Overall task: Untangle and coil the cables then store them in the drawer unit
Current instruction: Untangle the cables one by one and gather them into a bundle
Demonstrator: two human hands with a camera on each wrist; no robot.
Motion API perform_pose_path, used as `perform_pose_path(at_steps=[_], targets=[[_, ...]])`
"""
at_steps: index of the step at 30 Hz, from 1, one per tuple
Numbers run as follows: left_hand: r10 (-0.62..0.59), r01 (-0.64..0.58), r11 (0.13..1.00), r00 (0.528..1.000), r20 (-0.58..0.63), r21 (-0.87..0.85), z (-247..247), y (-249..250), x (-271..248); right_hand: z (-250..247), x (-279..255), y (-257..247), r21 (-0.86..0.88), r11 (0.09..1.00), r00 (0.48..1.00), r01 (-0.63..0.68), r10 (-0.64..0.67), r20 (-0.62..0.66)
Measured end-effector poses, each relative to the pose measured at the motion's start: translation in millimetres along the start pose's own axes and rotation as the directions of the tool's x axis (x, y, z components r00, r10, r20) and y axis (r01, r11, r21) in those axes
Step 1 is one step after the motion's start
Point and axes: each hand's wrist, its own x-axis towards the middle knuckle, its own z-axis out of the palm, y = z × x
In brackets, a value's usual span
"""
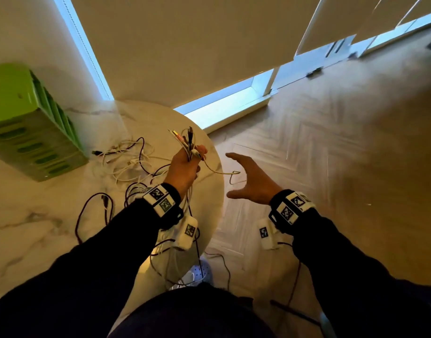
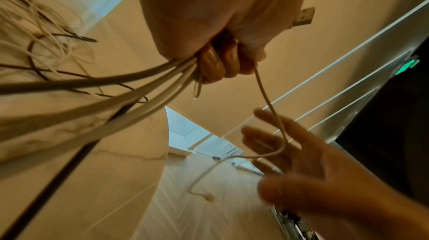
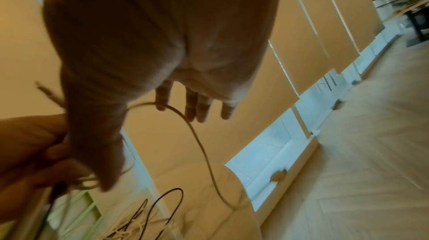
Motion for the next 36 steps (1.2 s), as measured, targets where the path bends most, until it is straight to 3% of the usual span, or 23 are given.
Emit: perform_pose_path(at_steps=[4,6,8,10,12,14,15,17,20,24,27,32,34,36], targets=[[0.004,-0.01,0.998,0.997,0.081,0.069,25.8,-1.7,-3.1,7.6,-0.4,-22.5,-0.079,0.996,0.991,-0.032,0.042,0.13],[-0.016,0.005,0.995,0.993,0.114,0.1,29.6,2.3,-3.1,5.6,-2.0,-22.3,-0.14,0.99,0.998,0.004,0.004,0.056],[-0.046,0.032,0.993,0.991,0.128,0.109,21.3,5.1,1.4,-2.5,-3.7,-8.0,-0.23,0.972,0.991,0.043,-0.07,-0.113],[-0.085,0.086,0.996,0.987,0.14,0.001,6.9,8.9,7.6,-13.0,-2.4,21.2,-0.397,0.918,0.976,0.003,-0.088,-0.197],[-0.127,0.156,0.968,0.98,0.156,-0.194,-5.0,16.0,11.3,-22.8,-3.0,50.5,-0.524,0.834,0.985,-0.175,0.142,-0.102],[-0.152,0.204,0.924,0.972,0.177,-0.325,-12.5,23.1,11.5,-21.7,-7.1,68.8,-0.601,0.748,0.917,-0.284,0.395,0.058],[-0.156,0.215,0.909,0.97,0.186,-0.358,-14.9,25.1,10.6,-17.2,-8.1,69.7,-0.597,0.749,0.9,-0.288,0.425,0.099],[-0.157,0.223,0.9,0.967,0.2,-0.374,-15.4,24.8,8.5,-1.4,-5.5,59.3,-0.523,0.832,0.949,-0.185,0.289,0.123],[-0.158,0.23,0.897,0.965,0.211,-0.378,-10.8,21.4,3.8,22.8,1.4,11.9,-0.147,0.989,0.98,-0.006,0.035,0.194],[-0.138,0.197,0.915,0.973,0.185,-0.352,-8.1,18.4,4.6,37.2,5.9,-41.3,0.242,0.97,0.949,-0.031,-0.047,0.311],[-0.122,0.154,0.952,0.983,0.136,-0.263,-13.0,14.9,9.8,38.1,8.7,-50.3,0.22,0.975,0.966,0.033,-0.088,0.243],[-0.117,0.118,0.985,0.993,0.018,-0.123,-21.3,11.7,16.4,27.0,14.7,-41.4,0.12,0.991,0.997,0.065,-0.069,0.028],[-0.109,0.104,0.984,0.994,-0.024,-0.142,-26.0,11.0,18.5,17.5,16.0,-35.2,0.17,0.984,0.993,0.048,-0.028,-0.119],[-0.107,0.099,0.98,0.994,-0.036,-0.174,-33.3,11.2,20.3,3.8,21.6,-20.4,0.183,0.982,0.98,-0.046,0.08,-0.184]])
